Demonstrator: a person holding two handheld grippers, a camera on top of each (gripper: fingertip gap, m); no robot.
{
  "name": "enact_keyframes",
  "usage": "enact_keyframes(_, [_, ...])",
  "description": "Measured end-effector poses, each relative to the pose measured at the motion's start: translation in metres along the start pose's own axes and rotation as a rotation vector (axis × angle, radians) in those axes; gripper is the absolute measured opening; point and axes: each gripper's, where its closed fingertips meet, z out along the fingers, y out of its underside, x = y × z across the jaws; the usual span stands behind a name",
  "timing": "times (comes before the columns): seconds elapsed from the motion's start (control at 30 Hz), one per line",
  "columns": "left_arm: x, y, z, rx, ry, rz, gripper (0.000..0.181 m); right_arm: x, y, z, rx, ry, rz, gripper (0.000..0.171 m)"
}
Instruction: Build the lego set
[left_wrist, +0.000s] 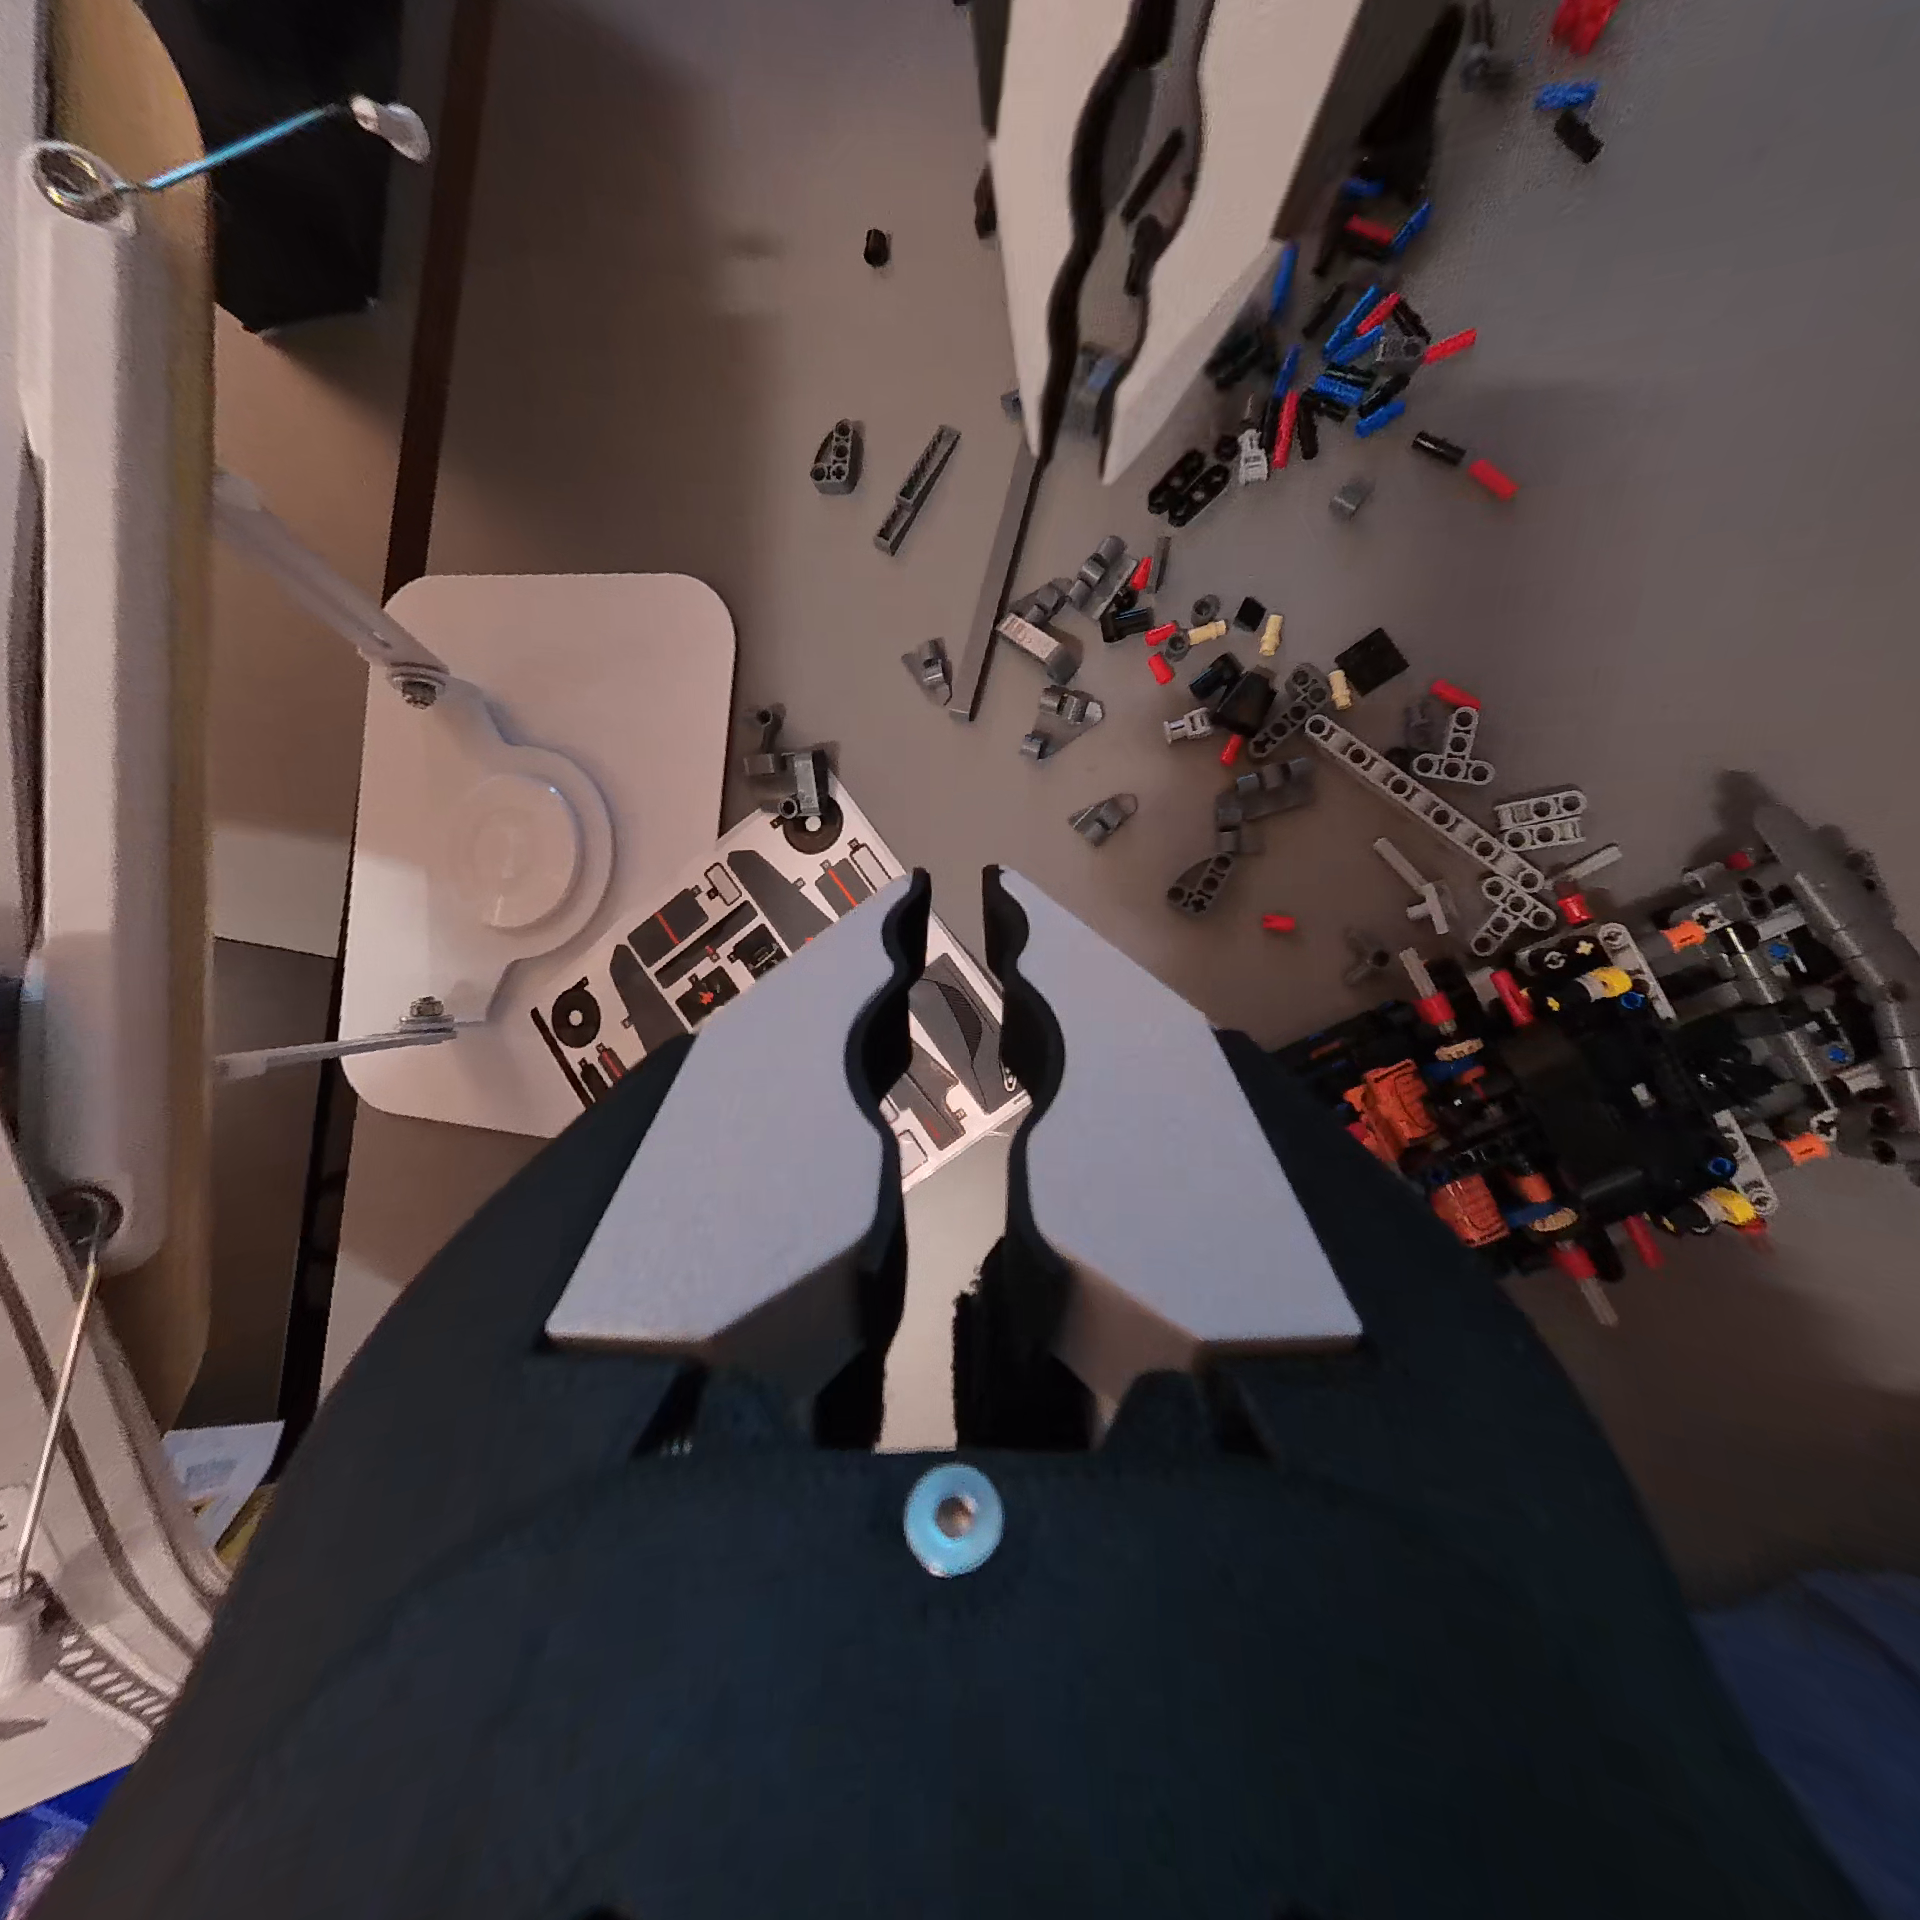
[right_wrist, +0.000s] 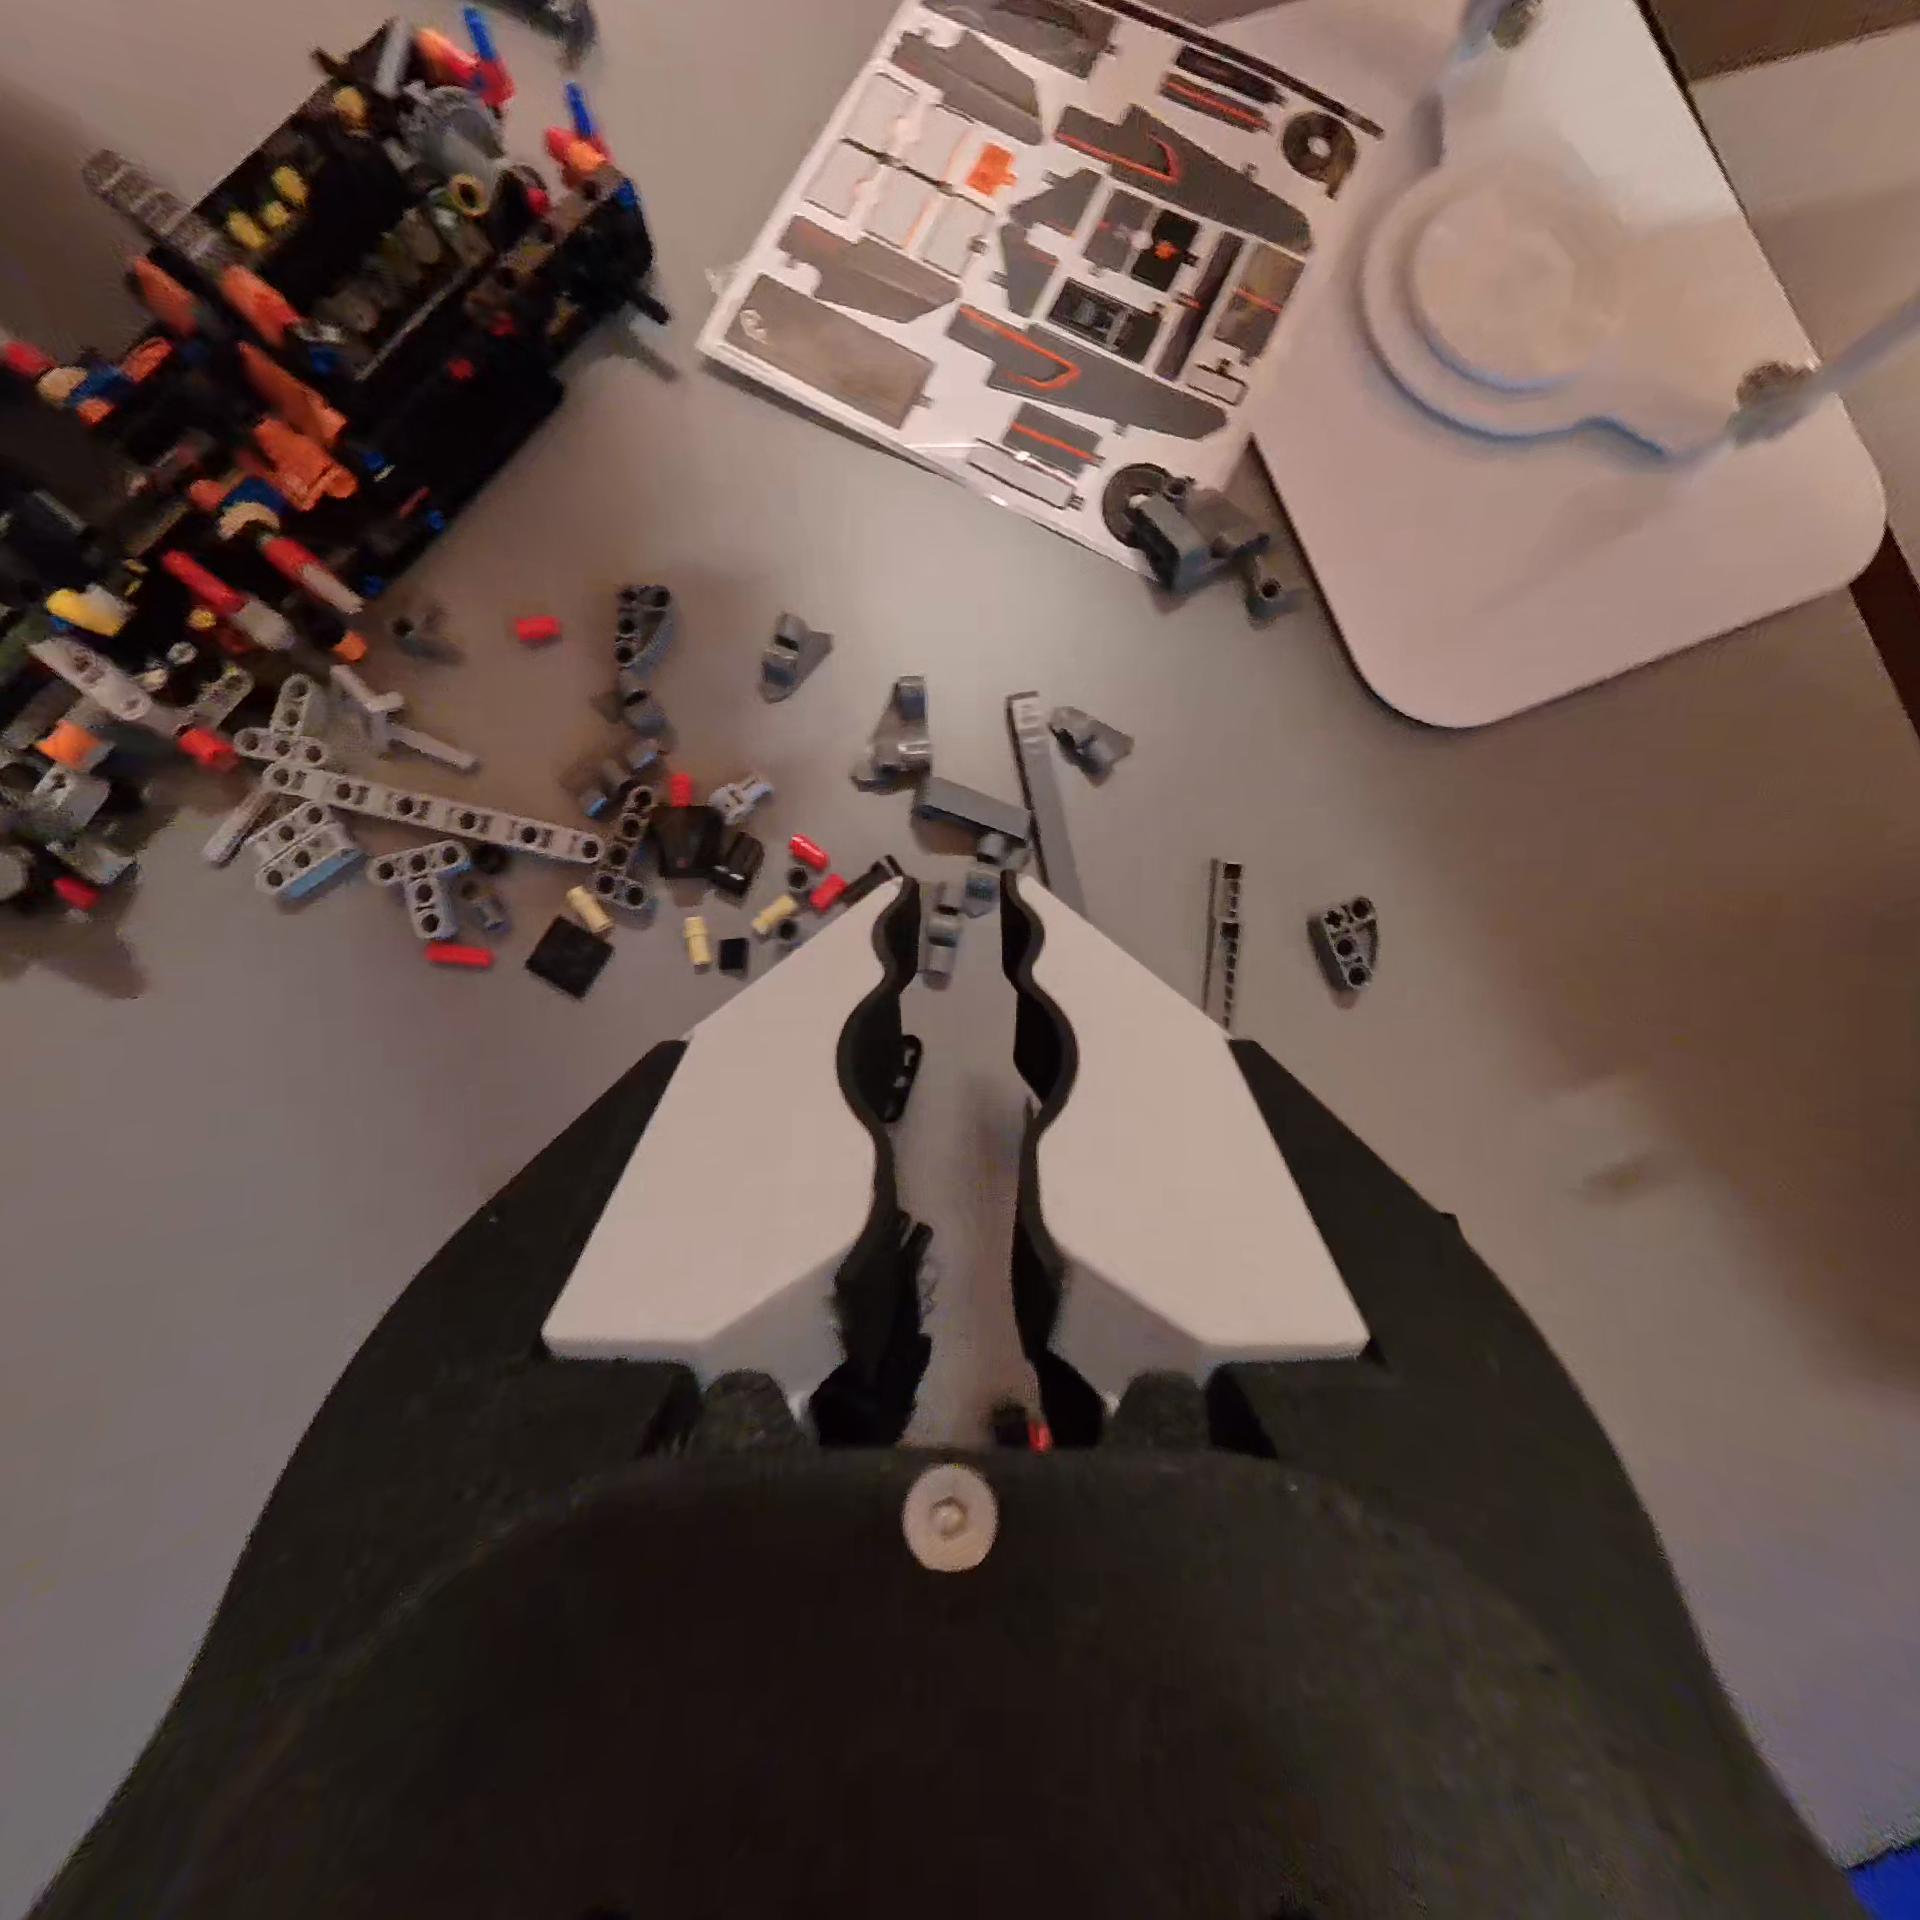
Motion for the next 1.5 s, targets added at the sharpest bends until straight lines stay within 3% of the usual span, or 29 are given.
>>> enact_keyframes(0.03, [0.000, -0.001, -0.001, 0.004, -0.003, 0.001, 0.008, 0.003, 0.001, 0.003, 0.001, -0.005, 0.020, 0.014])
enact_keyframes(0.5, [-0.003, 0.001, -0.007, 0.007, -0.022, 0.000, 0.008, 0.009, 0.019, 0.050, -0.118, 0.078, 0.071, 0.013])
enact_keyframes(0.83, [-0.003, 0.001, -0.006, 0.006, -0.022, 0.002, 0.008, 0.008, 0.026, 0.055, -0.123, 0.079, 0.062, 0.007])
enact_keyframes(1.27, [-0.004, -0.007, 0.004, 0.033, -0.021, 0.004, 0.008, 0.002, -0.045, -0.013, 0.214, 0.327, -0.176, 0.007])
enact_keyframes(1.4, [-0.006, -0.030, 0.008, 0.141, -0.028, -0.003, 0.009, -0.007, -0.073, -0.040, 0.365, 0.277, -0.126, 0.006])
enact_keyframes(1.5, [-0.002, -0.054, 0.011, 0.274, 0.032, -0.077, 0.010, -0.008, -0.087, -0.061, 0.392, 0.363, -0.215, 0.007])
